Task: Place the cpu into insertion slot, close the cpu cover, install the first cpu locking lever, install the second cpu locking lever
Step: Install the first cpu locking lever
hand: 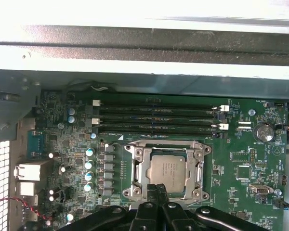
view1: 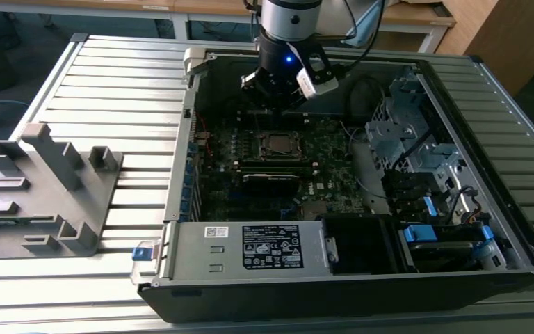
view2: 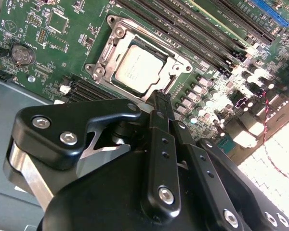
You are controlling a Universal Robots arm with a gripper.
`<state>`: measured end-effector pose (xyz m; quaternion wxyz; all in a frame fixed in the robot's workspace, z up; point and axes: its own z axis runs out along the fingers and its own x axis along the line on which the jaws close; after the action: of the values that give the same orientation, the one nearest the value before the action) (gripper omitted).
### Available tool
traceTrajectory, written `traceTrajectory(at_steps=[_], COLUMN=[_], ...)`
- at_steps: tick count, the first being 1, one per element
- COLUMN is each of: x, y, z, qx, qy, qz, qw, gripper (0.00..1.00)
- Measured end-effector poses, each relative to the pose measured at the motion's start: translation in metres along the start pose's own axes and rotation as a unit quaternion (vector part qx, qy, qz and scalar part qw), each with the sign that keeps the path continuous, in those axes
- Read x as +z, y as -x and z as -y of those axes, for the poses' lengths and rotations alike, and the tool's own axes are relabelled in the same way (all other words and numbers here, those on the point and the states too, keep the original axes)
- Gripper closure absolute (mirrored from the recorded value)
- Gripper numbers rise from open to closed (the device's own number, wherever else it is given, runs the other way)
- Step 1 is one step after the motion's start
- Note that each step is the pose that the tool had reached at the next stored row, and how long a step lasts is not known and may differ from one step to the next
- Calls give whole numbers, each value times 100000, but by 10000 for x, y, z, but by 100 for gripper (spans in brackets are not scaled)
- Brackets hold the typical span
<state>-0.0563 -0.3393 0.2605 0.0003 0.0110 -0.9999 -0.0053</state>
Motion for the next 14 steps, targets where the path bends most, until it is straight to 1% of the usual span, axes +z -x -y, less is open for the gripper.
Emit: traceTrajectory(at_steps=[3, 8, 14], x=[-1, 0, -6], y=[-12, -71, -75], z=[0, -2, -1], qx=[0, -1, -2], qy=[-11, 2, -13], qz=[-7, 2, -8], qw=[100000, 100000, 100000], gripper=[89, 89, 89])
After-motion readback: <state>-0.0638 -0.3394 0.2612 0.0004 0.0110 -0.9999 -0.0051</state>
